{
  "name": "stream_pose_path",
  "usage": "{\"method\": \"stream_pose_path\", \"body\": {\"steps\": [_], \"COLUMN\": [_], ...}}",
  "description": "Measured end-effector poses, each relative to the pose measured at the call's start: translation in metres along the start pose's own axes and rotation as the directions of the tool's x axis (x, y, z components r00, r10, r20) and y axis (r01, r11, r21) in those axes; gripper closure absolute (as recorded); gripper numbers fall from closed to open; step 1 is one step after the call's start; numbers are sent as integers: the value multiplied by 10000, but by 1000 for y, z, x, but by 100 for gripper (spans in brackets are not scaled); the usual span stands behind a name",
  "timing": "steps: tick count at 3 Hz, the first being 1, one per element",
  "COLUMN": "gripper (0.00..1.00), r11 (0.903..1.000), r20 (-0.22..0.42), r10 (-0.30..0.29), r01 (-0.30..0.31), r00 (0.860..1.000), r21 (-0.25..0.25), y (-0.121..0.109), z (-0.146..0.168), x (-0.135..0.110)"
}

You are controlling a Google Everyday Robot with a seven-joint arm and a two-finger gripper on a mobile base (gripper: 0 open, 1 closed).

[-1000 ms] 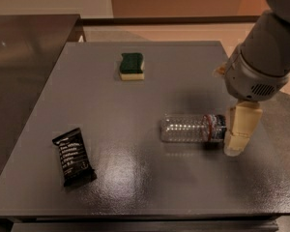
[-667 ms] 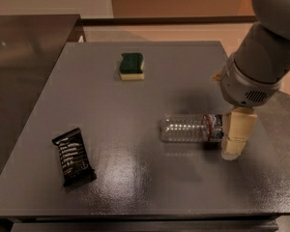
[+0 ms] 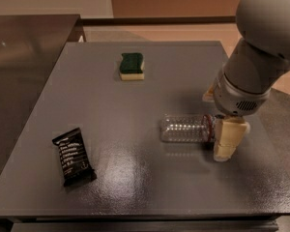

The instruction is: Pick water bottle

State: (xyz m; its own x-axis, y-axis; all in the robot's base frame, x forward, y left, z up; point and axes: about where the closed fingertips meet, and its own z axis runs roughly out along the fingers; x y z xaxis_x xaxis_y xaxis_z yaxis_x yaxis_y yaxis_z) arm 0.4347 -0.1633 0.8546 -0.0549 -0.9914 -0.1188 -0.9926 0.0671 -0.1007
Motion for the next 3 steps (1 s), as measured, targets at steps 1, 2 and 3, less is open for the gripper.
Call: {"method": "stream_pose_path", "body": {"steps": [1, 2, 3], "gripper": [40, 64, 87], "r11": [9999, 9997, 9995], "r20": [-2, 49, 214], "r10": [-23, -12, 196], "r01": [23, 14, -191], "r00": [10000, 10000, 9996], "r21": [-163, -258, -253], "y": [3, 3, -3], "z": [6, 7, -6], "x": [-1, -2, -4]}}
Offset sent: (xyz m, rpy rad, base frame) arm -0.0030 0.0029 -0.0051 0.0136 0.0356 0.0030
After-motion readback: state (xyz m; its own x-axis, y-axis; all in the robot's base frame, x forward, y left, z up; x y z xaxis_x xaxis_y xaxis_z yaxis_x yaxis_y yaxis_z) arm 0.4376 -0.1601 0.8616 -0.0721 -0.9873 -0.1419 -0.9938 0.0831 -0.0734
